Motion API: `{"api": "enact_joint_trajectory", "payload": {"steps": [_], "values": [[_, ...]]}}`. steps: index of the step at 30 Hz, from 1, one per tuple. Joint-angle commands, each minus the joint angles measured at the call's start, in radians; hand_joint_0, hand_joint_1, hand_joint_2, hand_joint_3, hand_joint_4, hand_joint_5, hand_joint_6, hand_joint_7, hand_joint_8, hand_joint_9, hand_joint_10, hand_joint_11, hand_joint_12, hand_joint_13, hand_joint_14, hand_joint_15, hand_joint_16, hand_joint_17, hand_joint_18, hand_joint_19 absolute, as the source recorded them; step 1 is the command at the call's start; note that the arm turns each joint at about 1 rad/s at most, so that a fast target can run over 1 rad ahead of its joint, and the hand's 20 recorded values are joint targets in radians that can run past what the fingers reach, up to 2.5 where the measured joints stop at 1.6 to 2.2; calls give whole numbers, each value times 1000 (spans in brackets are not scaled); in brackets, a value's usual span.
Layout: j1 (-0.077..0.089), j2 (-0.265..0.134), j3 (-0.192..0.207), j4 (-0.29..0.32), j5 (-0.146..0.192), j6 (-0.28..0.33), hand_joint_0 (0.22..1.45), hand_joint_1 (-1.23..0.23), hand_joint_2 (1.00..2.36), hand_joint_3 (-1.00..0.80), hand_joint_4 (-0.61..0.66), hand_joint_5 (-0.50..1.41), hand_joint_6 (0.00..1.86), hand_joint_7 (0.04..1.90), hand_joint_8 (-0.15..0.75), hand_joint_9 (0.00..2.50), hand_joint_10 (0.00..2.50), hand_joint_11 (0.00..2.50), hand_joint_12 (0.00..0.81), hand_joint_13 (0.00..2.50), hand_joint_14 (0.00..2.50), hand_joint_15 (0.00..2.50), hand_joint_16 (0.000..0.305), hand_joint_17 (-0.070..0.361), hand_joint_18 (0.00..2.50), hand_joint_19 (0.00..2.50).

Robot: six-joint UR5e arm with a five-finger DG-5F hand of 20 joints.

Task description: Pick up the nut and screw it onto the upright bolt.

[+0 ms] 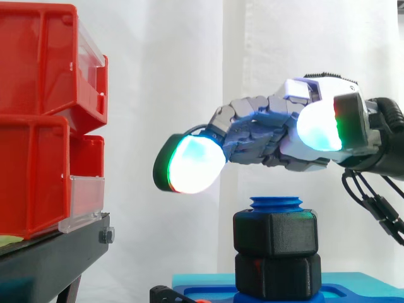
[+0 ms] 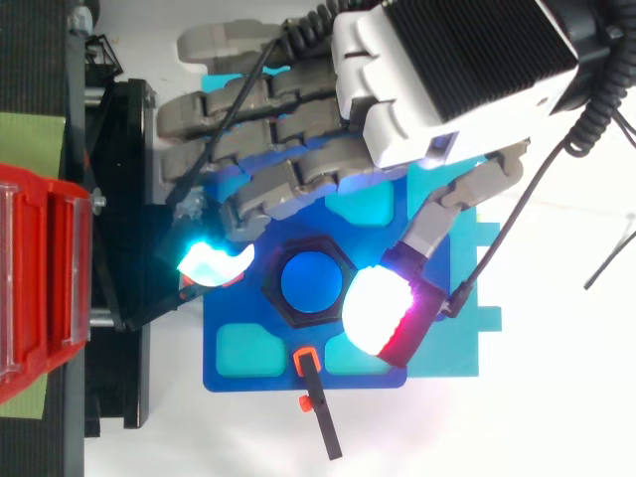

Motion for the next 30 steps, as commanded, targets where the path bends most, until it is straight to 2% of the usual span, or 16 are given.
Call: {"api": "enact_joint_trajectory", "payload": {"steps": [1, 9, 22, 30], "values": [[4, 0, -28, 28, 3, 6, 424, -259, 1000, -500, 39, -217, 500, 540, 172, 106, 0, 0, 342, 0, 0, 0, 59, 134, 0, 0], [4, 0, -29, 20, 3, 11, 421, -235, 1000, -500, 44, -217, 500, 545, 168, 33, 0, 0, 339, 0, 0, 0, 61, 138, 0, 0], [-1, -14, -31, 10, -1, 6, 422, -213, 1000, -500, 85, -184, 501, 587, 181, 95, 0, 0, 344, 0, 0, 0, 62, 139, 0, 0], [-5, -16, -31, 10, -1, 6, 425, -182, 1000, -500, 169, -128, 503, 761, 197, 173, 0, 0, 348, 0, 0, 0, 62, 139, 0, 0]]}}
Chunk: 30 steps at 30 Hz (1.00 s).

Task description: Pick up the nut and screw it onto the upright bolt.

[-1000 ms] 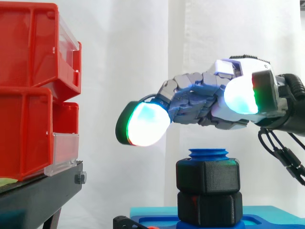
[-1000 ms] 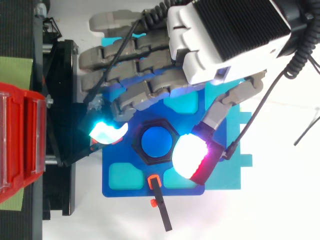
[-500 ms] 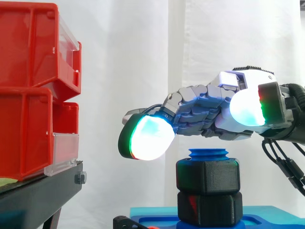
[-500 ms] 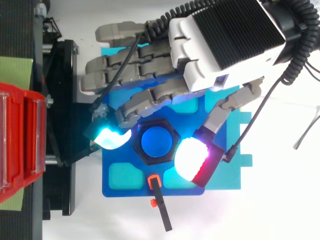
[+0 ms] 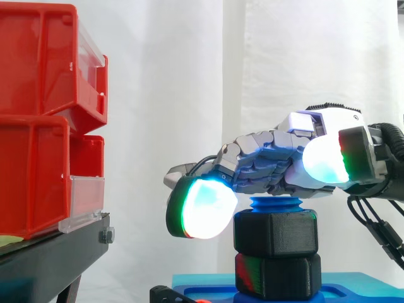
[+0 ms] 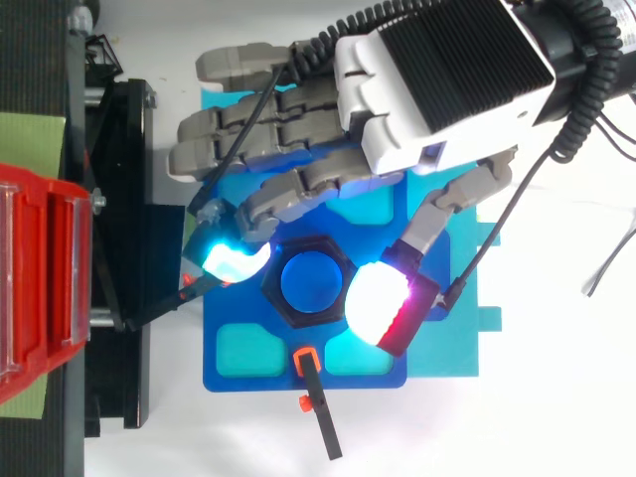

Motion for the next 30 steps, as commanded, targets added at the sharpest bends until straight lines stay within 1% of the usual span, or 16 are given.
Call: {"api": "enact_joint_trajectory", "payload": {"steps": [1, 8, 11, 13, 15, 17, 18, 19, 21, 22, 23, 24, 27, 29, 30], "values": [[-2, -1, 0, -2, 0, 0, 426, -176, 1000, -500, 178, -118, 503, 781, 203, 198, 0, 0, 347, 0, 0, 0, 62, 139, 0, 0], [-2, 0, 0, 3, 0, 0, 432, -150, 1000, -500, 226, -67, 504, 968, 212, 318, 0, 0, 350, 0, 0, 0, 60, 135, 0, 0], [-5, 0, 0, 1, -2, 0, 433, -147, 1000, -500, 223, -47, 504, 1034, 216, 367, 0, 0, 350, 0, 0, 0, 59, 133, 0, 0], [-13, 0, 0, 4, -8, 0, 438, -144, 1000, -500, 215, -30, 505, 1072, 217, 415, 0, 0, 347, 0, 0, 0, 57, 128, 0, 0], [-14, 0, 0, 6, -9, 0, 443, -160, 1000, -500, 190, -6, 505, 1141, 218, 515, 0, 0, 339, 62, 0, 0, 55, 123, 0, 0], [-22, 0, 0, 15, -12, 0, 450, -160, 1000, -500, 176, 16, 505, 1231, 216, 622, 0, 0, 333, 123, 0, 0, 51, 115, 0, 0], [-23, 0, 0, 16, -14, 0, 452, -160, 1000, -500, 140, 33, 504, 1310, 220, 669, 0, 0, 332, 163, 0, 0, 50, 112, 0, 0], [-26, 0, 1, 23, -18, 0, 453, -159, 1000, -500, 137, 40, 503, 1352, 226, 724, 0, 0, 327, 220, 0, 0, 47, 107, 0, 0], [-28, 0, 0, 26, -20, 0, 459, -163, 1000, -500, 100, 59, 501, 1425, 233, 895, 0, 0, 316, 322, 0, 0, 41, 93, 0, 0], [-29, 0, 1, 27, -22, 0, 460, -163, 1000, -500, 95, 64, 500, 1435, 236, 918, 0, 0, 313, 344, 0, 0, 40, 91, 0, 0], [-31, 0, 1, 30, -23, 0, 464, -166, 1000, -500, 88, 67, 508, 1441, 235, 1002, 0, 0, 307, 409, 0, 0, 36, 82, 0, 0], [-34, 0, 1, 33, -23, 0, 468, -168, 1000, -500, 83, 68, 529, 1409, 234, 1078, 0, 0, 295, 485, 0, 0, 32, 73, 56, 0], [-36, 0, 1, 33, -23, 0, 473, -171, 1000, -500, 67, 70, 553, 1362, 222, 1177, 0, 0, 279, 582, 0, 0, 30, 67, 181, 0], [-39, 0, 1, 33, -23, 0, 474, -172, 1000, -500, 71, 70, 553, 1366, 223, 1190, 0, 0, 280, 586, 0, 0, 29, 66, 193, 0], [-40, 0, 5, 32, -25, 0, 475, -172, 1000, -500, 72, 68, 528, 1413, 224, 1180, 0, 0, 284, 573, 0, 0, 30, 68, 171, 0]]}}
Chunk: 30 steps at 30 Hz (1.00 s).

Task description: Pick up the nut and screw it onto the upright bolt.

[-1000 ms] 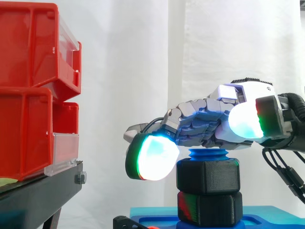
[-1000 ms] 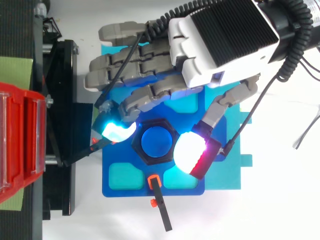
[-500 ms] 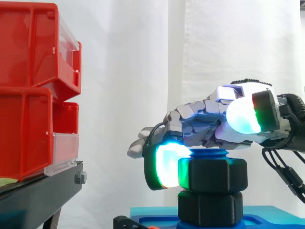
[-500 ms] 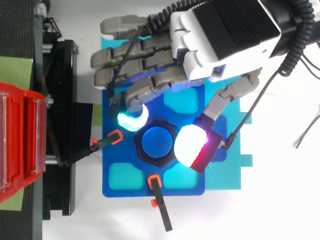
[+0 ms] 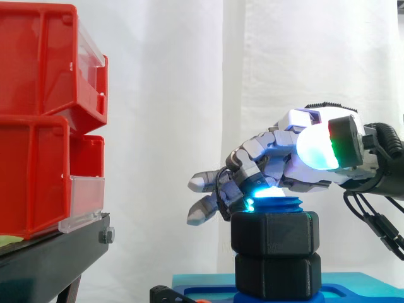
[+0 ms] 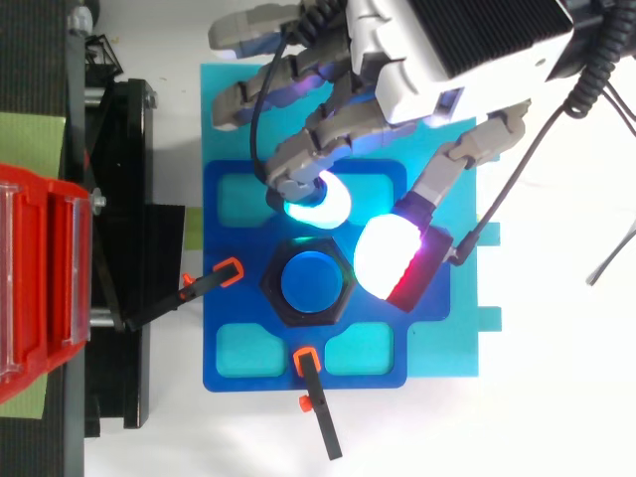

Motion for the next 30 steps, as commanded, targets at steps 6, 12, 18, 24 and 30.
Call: {"api": "enact_joint_trajectory", "payload": {"steps": [6, 12, 18, 24, 30], "values": [[-11, 0, 41, -22, -26, -1, 465, -172, 1000, -500, 208, -60, 505, 1009, 255, 951, 0, 0, 325, 421, 0, 0, 40, 91, 0, 0], [-16, 0, 85, -30, -46, 0, 451, -184, 1000, -500, 162, -145, 502, 723, 240, 782, 0, 0, 342, 323, 0, 0, 46, 103, 0, 0], [-4, 0, 92, -37, -45, 2, 444, -193, 1000, -500, 126, -169, 501, 612, 227, 648, 0, 0, 346, 232, 0, 0, 48, 108, 0, 0], [18, 0, 42, -44, -14, 2, 439, -199, 1000, -500, 103, -182, 501, 574, 222, 536, 0, 0, 350, 131, 0, 0, 51, 115, 0, 0], [24, 0, 29, -47, -8, 2, 436, -201, 1000, -500, 103, -182, 501, 575, 224, 505, 0, 0, 351, 103, 0, 0, 52, 118, 0, 0]]}}
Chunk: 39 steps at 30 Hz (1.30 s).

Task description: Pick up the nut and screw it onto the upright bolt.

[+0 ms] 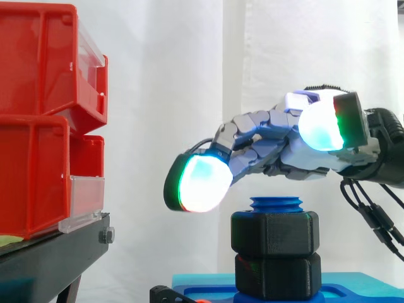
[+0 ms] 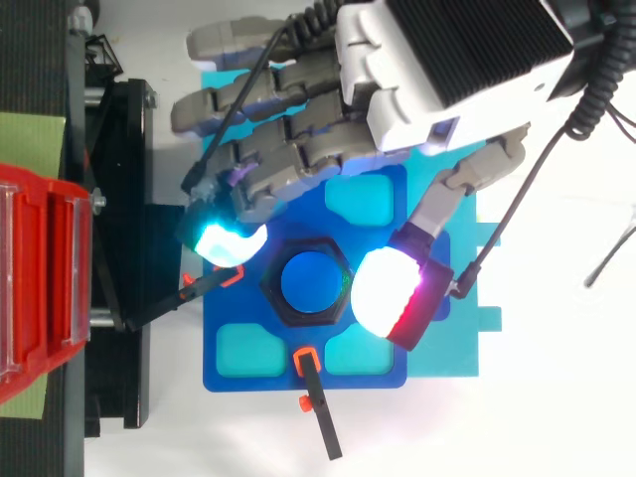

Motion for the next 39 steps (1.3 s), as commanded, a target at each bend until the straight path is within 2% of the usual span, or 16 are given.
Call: {"api": "enact_joint_trajectory", "payload": {"steps": [1, 16, 22, 26, 27, 31, 34, 36, 39], "values": [[3, -1, -5, -4, 3, 0, 435, -202, 1000, -500, 102, -182, 501, 578, 222, 494, 0, 0, 352, 97, 0, 0, 52, 118, 0, 0], [0, -1, -9, -10, -2, -2, 442, -206, 1000, -500, 176, -129, 502, 732, 247, 530, 0, 0, 352, 132, 0, 0, 51, 116, 0, 0], [-5, -1, -10, -10, -2, -2, 449, -209, 1000, -500, 244, -66, 504, 919, 261, 655, 0, 0, 349, 207, 0, 0, 50, 113, 0, 0], [-8, -1, -9, -5, -5, -2, 459, -213, 1000, -500, 237, -9, 505, 1123, 271, 804, 0, 0, 342, 262, 0, 0, 47, 107, 0, 0], [-8, -1, -9, -5, -5, -2, 465, -221, 1000, -500, 199, 14, 504, 1211, 271, 869, 0, 0, 337, 302, 0, 0, 46, 103, 0, 0], [-10, 0, -9, -4, -5, -2, 474, -235, 1000, -500, 162, 49, 503, 1329, 260, 1001, 0, 0, 321, 405, 0, 0, 41, 93, 0, 0], [-10, 0, -9, -1, -6, -2, 480, -244, 1000, -500, 149, 72, 502, 1389, 256, 1193, 0, 0, 301, 542, 0, 0, 35, 79, 144, 0], [-10, 0, -9, -1, -8, -2, 497, -248, 1000, -500, 146, 98, 501, 1454, 264, 1416, 0, 0, 237, 704, 0, 0, 25, 56, 386, 20], [-11, 0, -9, 9, -8, -2, 508, -247, 1000, -500, 151, 104, 500, 1465, 273, 1501, 0, 0, 205, 774, 0, 0, 20, 44, 474, 40]]}}
